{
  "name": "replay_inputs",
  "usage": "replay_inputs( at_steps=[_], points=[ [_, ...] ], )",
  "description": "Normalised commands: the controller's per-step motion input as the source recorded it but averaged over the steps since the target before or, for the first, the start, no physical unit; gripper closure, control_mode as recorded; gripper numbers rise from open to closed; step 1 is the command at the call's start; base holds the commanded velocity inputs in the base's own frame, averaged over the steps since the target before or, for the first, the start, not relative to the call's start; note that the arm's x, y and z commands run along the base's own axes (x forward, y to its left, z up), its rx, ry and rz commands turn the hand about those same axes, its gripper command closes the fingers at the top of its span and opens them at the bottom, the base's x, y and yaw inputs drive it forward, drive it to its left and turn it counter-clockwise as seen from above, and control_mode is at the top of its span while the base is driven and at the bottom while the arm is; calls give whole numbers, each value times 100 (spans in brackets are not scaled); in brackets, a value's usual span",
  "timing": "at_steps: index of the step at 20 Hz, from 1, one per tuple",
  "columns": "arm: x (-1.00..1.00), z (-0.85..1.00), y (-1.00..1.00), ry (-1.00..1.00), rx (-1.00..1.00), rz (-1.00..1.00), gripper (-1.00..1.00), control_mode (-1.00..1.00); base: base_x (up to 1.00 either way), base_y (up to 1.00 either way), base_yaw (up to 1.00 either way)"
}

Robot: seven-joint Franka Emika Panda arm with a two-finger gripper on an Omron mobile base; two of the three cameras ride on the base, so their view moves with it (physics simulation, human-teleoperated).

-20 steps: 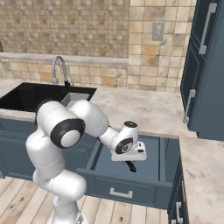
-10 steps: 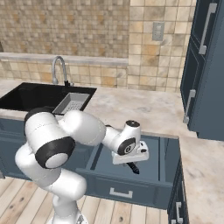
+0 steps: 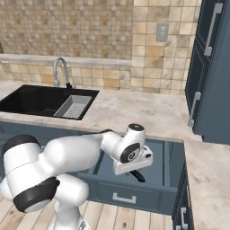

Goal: Pick up the knife from the drawer and place it on the cutting board. Then place the meat from the plate to the cutting board.

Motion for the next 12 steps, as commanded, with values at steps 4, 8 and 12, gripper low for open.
replay_inputs(
  at_steps=[4,8,12],
  points=[
    [-40,65,2,0,0,12,100,-100,0,0,0],
    [-31,71,4,0,0,10,100,-100,0,0,0],
    [-25,71,10,0,0,9,100,-100,0,0,0]
  ],
)
